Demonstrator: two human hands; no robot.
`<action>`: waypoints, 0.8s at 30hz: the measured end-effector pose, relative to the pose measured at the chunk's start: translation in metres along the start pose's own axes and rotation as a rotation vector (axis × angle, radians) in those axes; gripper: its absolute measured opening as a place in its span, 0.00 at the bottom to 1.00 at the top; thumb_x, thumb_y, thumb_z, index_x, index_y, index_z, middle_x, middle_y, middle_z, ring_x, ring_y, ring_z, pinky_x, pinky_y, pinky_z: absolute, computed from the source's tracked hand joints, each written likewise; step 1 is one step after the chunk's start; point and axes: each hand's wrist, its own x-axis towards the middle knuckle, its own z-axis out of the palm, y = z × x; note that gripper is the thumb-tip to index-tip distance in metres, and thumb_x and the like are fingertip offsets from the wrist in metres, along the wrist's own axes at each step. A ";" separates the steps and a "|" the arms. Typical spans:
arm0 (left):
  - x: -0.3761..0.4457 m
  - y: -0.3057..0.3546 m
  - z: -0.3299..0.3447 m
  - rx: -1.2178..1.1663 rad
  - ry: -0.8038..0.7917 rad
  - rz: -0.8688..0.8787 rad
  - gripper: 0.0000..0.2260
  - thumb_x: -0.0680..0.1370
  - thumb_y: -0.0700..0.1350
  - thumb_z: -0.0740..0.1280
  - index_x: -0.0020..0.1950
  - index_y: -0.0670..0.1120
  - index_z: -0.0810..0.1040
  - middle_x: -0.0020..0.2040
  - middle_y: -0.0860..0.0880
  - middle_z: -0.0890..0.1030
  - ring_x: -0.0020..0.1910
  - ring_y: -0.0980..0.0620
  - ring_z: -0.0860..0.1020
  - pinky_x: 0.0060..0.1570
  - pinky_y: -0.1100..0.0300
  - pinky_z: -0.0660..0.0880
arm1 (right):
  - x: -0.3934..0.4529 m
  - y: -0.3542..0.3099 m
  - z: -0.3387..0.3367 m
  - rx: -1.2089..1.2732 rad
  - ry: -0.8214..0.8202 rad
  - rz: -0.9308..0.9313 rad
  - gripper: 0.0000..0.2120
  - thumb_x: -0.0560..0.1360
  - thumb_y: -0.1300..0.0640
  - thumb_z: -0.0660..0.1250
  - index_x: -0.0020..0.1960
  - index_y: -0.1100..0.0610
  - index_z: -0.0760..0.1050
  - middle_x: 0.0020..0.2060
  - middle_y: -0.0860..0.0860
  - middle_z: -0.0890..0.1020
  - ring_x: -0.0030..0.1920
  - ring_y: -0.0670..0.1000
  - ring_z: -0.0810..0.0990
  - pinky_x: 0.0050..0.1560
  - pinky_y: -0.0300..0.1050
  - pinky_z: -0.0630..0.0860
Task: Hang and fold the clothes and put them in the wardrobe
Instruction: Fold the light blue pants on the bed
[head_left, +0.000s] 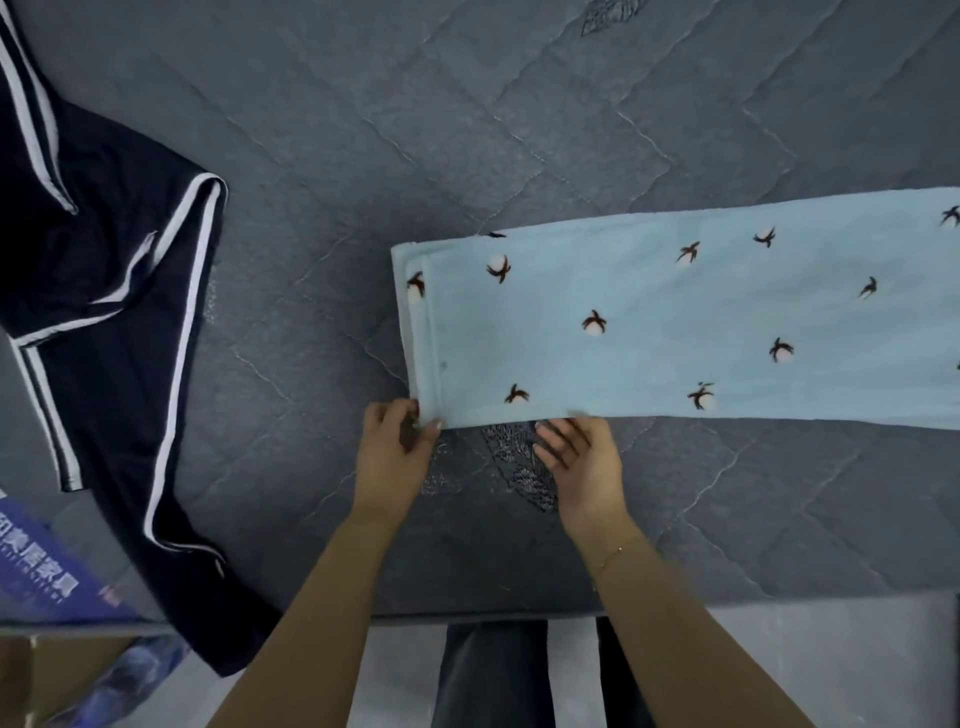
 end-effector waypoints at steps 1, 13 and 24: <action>0.002 0.002 0.000 -0.028 -0.085 -0.072 0.12 0.77 0.52 0.69 0.59 0.52 0.75 0.53 0.53 0.70 0.45 0.61 0.72 0.54 0.56 0.74 | 0.002 -0.003 -0.001 -0.018 0.009 -0.018 0.07 0.79 0.53 0.64 0.50 0.56 0.78 0.48 0.54 0.83 0.51 0.54 0.83 0.49 0.47 0.80; 0.016 0.084 -0.025 -0.918 -0.128 -0.192 0.05 0.77 0.43 0.70 0.51 0.48 0.84 0.51 0.49 0.85 0.49 0.52 0.84 0.45 0.62 0.80 | 0.008 -0.056 0.015 0.295 -0.088 -0.069 0.14 0.80 0.57 0.64 0.62 0.64 0.74 0.48 0.54 0.84 0.48 0.50 0.84 0.44 0.40 0.82; 0.009 0.011 0.010 -0.442 0.023 -0.208 0.07 0.76 0.37 0.71 0.52 0.43 0.77 0.45 0.54 0.80 0.45 0.54 0.78 0.41 0.72 0.75 | 0.015 -0.037 -0.005 0.169 0.098 0.047 0.08 0.79 0.69 0.56 0.47 0.62 0.73 0.45 0.57 0.79 0.45 0.53 0.79 0.63 0.52 0.75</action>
